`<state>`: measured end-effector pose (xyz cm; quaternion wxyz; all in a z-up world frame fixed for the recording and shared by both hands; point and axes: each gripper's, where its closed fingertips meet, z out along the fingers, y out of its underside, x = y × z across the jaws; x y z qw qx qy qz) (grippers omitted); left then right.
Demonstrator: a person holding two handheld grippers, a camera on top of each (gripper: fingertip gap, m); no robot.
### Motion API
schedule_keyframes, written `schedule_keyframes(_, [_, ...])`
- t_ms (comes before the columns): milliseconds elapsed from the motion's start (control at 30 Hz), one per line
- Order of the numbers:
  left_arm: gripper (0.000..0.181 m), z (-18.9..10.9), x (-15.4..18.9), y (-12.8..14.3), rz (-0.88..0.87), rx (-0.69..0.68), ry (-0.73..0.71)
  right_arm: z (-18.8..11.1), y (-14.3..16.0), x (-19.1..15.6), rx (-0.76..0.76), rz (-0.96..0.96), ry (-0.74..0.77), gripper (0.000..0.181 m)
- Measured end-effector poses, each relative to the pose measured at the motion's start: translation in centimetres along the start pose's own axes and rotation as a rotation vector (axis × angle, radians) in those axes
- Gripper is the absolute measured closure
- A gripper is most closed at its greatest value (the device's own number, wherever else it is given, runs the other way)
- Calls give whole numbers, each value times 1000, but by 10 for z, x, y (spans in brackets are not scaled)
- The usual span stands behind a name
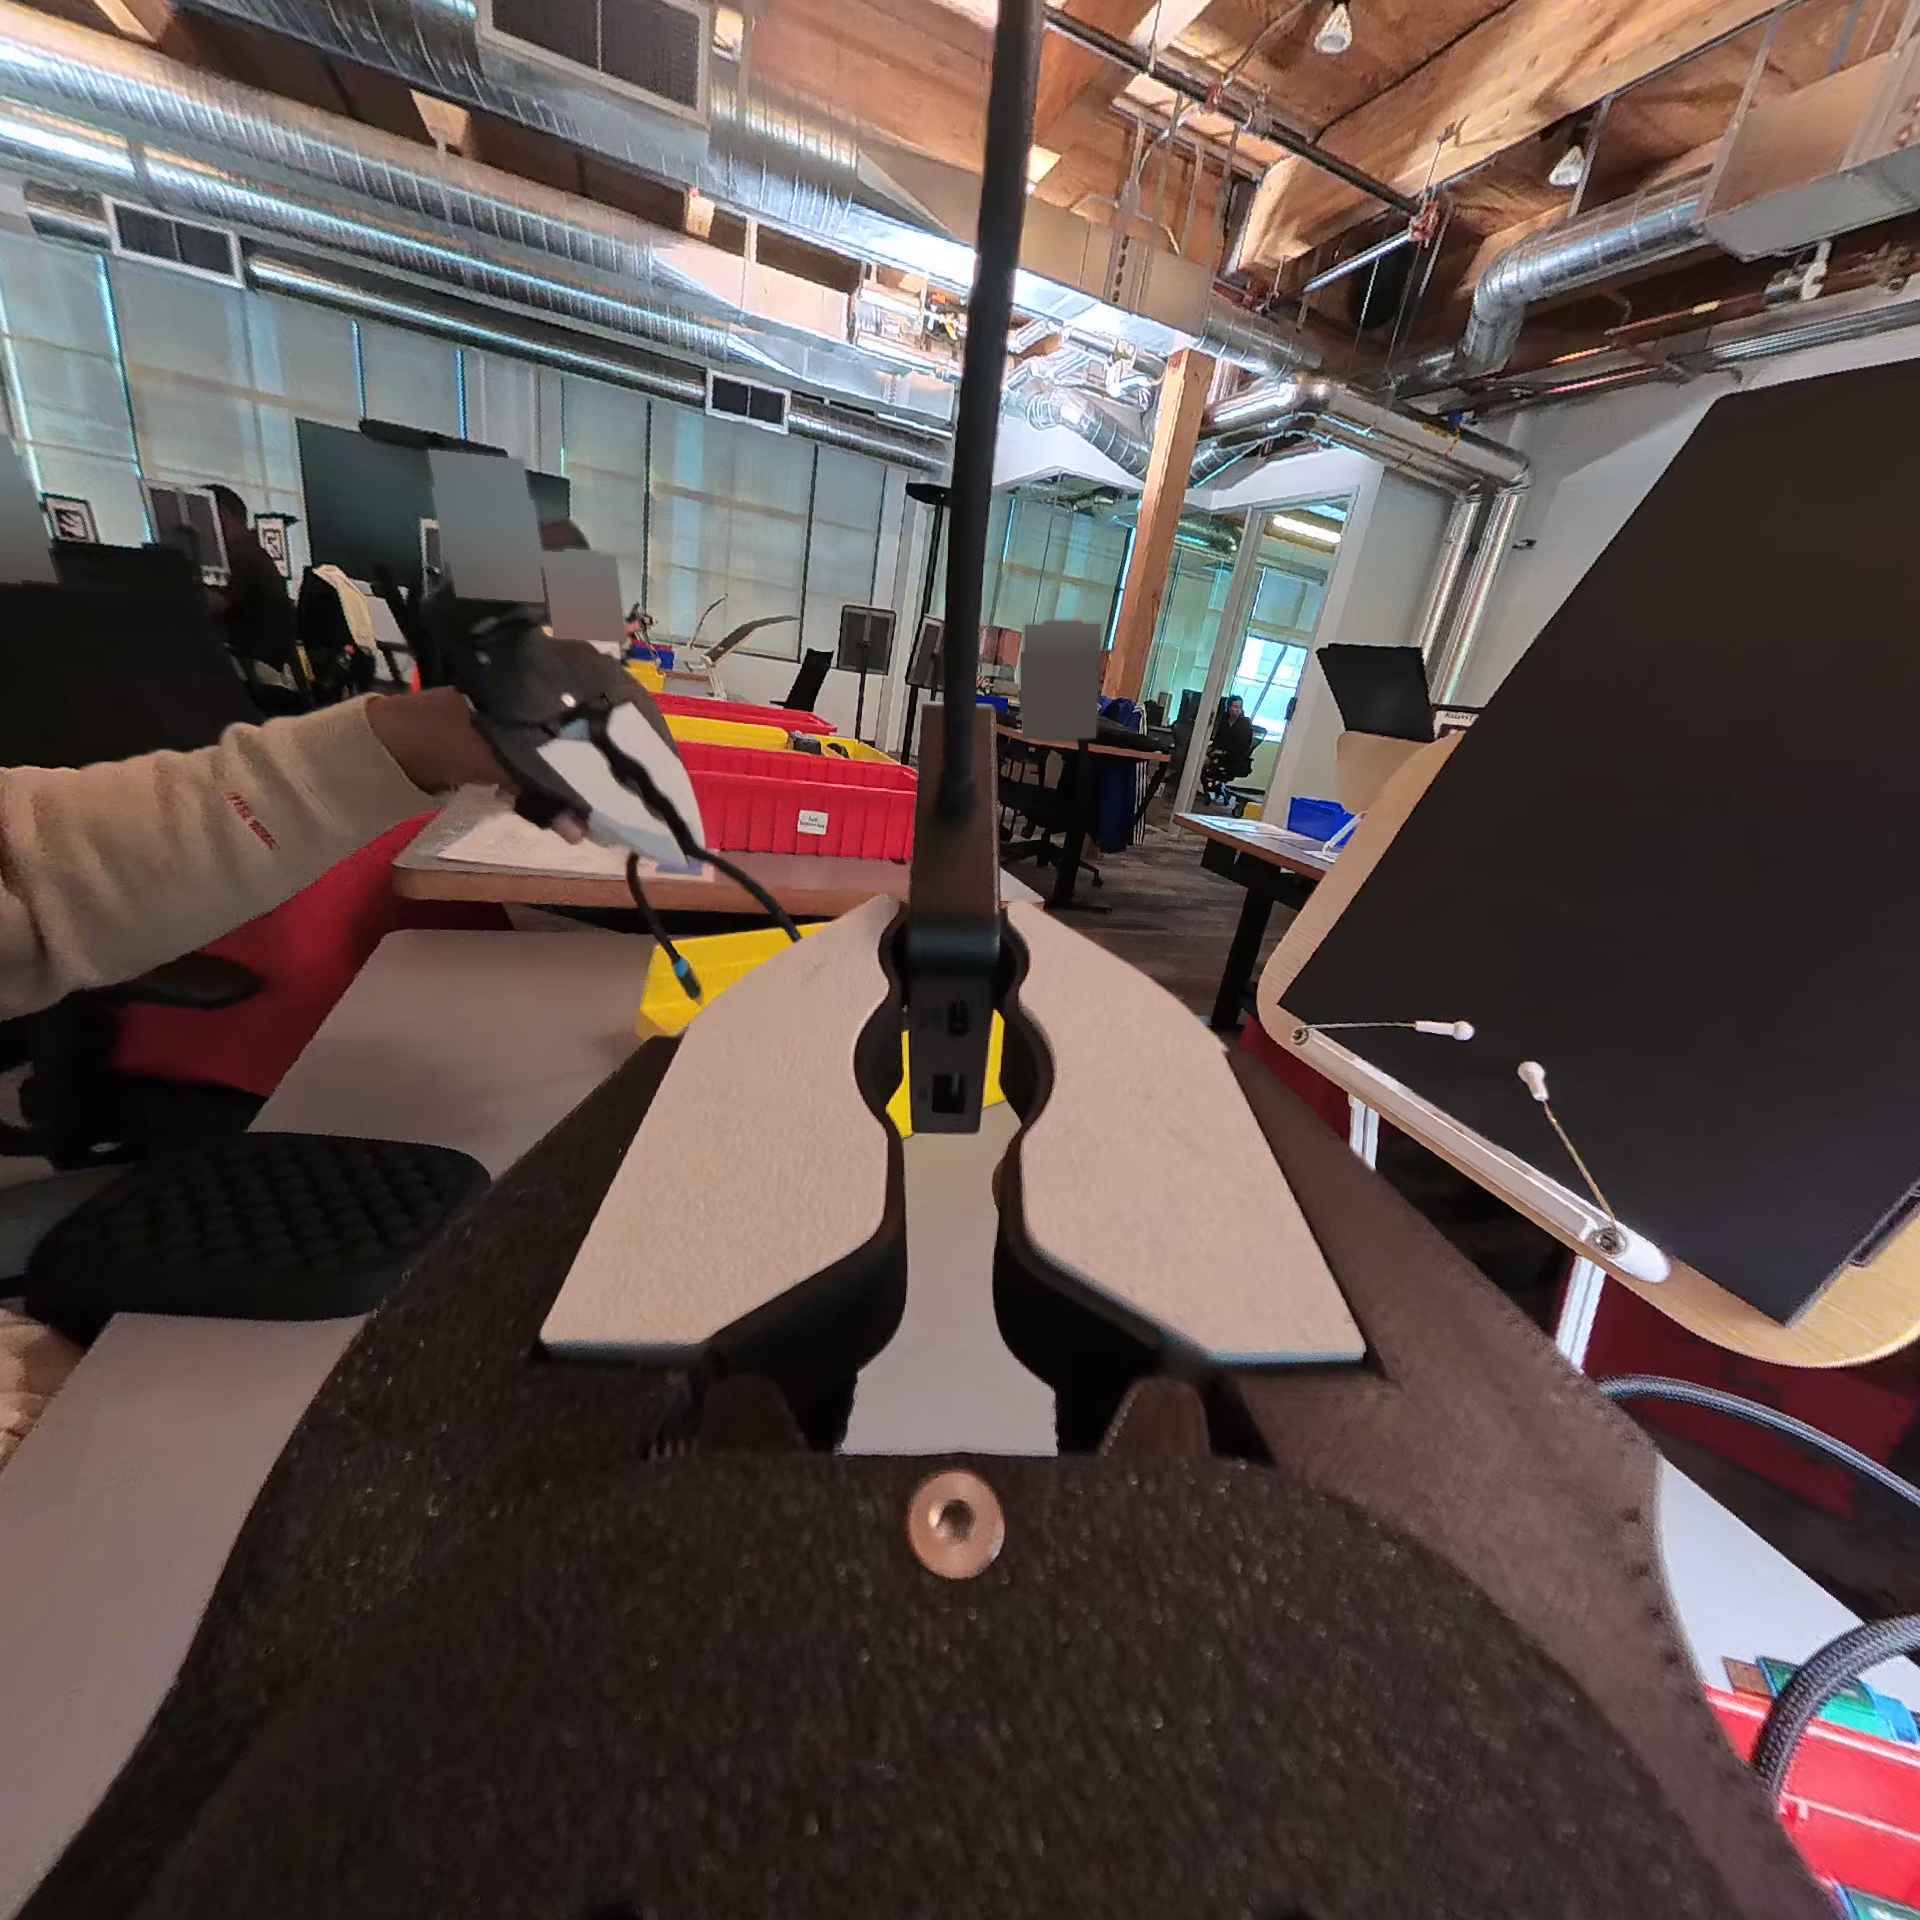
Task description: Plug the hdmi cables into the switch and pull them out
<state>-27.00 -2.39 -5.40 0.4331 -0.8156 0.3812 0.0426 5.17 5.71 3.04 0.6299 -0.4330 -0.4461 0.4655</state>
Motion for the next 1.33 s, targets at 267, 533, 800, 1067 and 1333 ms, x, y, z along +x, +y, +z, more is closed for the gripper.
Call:
schedule_keyframes(267, [174, 2, 63, -72, -421, 421, 400, -6, -6, 0, 31, 33, -9, 168])
schedule_keyframes(533, [174, 128, 91, -33, -824, 458, 558, 1, 1, 1, 11, 40, -27, 168])
schedule_keyframes(800, [158, 166, 80, 11, -579, 254, 277, 14, 24, 4, -37, 79, -55, 168])
schedule_keyframes(1067, [149, 124, 149, 26, -54, 134, 519, 20, 31, 1, -41, 106, -73, 168])
schedule_keyframes(1333, [141, 120, 217, 83, 255, -139, 752, 26, 36, -5, -44, 127, -99, 168])
